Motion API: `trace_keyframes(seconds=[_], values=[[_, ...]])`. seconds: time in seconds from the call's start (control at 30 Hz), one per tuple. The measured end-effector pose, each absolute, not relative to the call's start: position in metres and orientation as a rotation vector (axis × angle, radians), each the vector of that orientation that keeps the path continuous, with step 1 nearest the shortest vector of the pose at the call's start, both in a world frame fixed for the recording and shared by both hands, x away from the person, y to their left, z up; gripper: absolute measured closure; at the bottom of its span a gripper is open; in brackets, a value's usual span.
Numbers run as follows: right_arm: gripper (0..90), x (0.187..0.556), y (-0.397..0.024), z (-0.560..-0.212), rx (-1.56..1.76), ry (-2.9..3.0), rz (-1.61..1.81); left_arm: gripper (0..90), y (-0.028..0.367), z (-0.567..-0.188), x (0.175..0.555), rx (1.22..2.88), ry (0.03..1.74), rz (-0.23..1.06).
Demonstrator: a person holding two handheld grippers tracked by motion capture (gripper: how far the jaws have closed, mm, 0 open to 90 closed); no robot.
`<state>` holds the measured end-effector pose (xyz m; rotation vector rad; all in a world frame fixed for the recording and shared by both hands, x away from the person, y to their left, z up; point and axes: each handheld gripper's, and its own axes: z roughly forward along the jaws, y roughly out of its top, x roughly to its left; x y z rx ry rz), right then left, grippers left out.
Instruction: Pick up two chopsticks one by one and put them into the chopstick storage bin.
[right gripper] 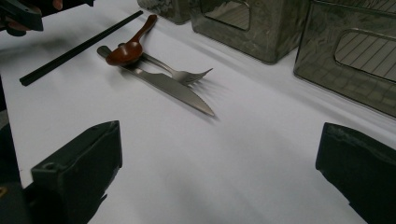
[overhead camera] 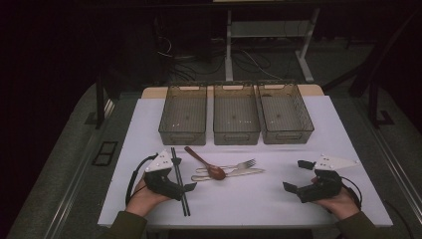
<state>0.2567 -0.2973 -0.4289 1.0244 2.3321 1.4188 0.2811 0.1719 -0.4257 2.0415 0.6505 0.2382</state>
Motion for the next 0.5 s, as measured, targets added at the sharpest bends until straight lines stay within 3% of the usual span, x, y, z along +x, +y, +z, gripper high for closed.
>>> trace_keyframes(seconds=[0.5], values=[[0.0, 0.2569, -0.2967, -0.4276, 1.021, 2.329, 1.424, 0.0, 0.1711, -0.4244, 0.2831, 2.098, 0.687, 0.285]])
